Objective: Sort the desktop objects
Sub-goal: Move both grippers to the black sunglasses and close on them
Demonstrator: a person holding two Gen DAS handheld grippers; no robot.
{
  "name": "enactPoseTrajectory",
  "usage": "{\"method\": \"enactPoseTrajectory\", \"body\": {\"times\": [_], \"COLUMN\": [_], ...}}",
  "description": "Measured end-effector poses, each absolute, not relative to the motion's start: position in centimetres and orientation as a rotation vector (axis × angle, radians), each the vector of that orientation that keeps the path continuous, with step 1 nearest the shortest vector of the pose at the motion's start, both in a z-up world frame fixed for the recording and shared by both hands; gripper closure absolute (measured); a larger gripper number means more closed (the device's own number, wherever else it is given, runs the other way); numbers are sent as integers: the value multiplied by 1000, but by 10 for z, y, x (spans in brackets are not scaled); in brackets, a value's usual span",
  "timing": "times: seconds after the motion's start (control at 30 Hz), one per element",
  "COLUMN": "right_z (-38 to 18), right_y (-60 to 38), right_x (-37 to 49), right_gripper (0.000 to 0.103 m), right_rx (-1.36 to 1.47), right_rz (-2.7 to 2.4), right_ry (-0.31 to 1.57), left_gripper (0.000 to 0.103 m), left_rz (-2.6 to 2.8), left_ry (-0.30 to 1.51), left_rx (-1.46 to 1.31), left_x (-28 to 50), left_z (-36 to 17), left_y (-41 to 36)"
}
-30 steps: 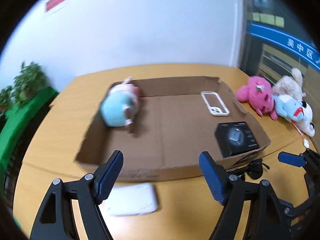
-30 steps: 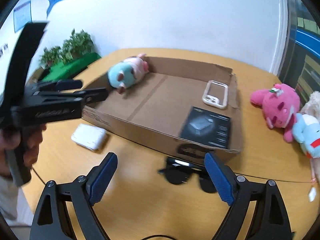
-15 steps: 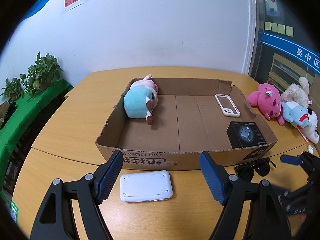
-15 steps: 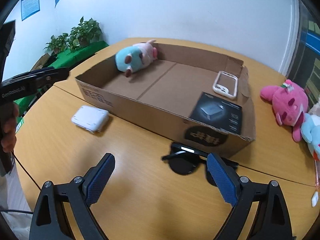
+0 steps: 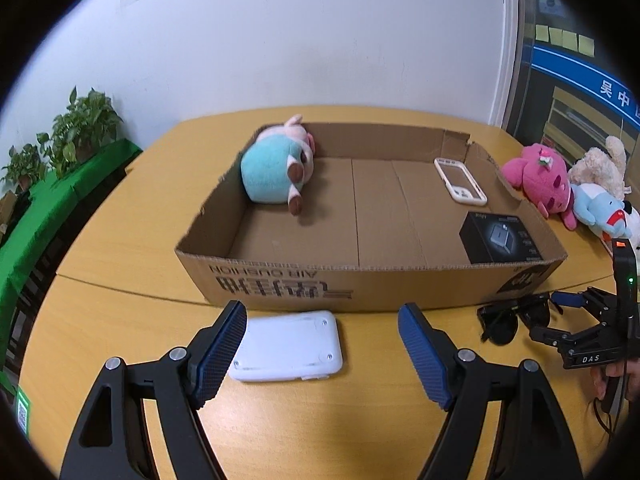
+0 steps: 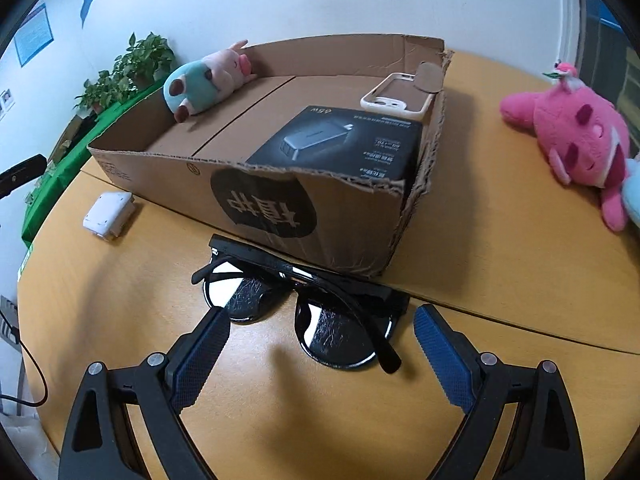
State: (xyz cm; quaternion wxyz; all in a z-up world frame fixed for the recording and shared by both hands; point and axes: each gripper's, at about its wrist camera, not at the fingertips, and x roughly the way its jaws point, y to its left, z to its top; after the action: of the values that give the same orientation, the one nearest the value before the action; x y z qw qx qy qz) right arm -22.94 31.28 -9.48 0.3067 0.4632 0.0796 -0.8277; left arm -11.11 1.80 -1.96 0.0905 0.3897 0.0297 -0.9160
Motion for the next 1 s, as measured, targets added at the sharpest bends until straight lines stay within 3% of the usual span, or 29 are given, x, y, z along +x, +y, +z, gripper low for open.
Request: {"method": "enactPoseTrajectory", "body": {"times": [0.33, 0.53, 0.6, 0.67, 0.7, 0.93, 1.0], "right_z": [-84, -57, -67, -87, -93, -103, -104], "right_y": [264, 269, 266, 261, 259, 240, 240], "right_x": [-133, -154, -169, -179, -181, -154, -147], "right_gripper": [9, 10, 22, 56, 63, 75, 75], "right_rx": [1165, 1101, 1137, 1242, 1271, 1318, 1342], "right_rz": [-1978, -2168, -2173, -2160, -2149, -2196, -2232], "right_ry": [302, 225, 219, 233, 232, 200, 139], "left_gripper": [25, 25, 25, 25, 25, 27, 38], "left_rz": [-2727, -2816, -2853, -2881, -2895, -2943, -2934], "left_ry": [174, 357, 409, 461, 485, 716, 778], "left_rx": [1326, 1468, 1510, 1545, 1558, 1708, 1783], "left_x": [-109, -120, -124, -130, -132, -152, -159], "left_z": [-55, -70, -72, -74, -75, -93, -102], "left_y": [12, 24, 30, 37, 39, 60, 68]}}
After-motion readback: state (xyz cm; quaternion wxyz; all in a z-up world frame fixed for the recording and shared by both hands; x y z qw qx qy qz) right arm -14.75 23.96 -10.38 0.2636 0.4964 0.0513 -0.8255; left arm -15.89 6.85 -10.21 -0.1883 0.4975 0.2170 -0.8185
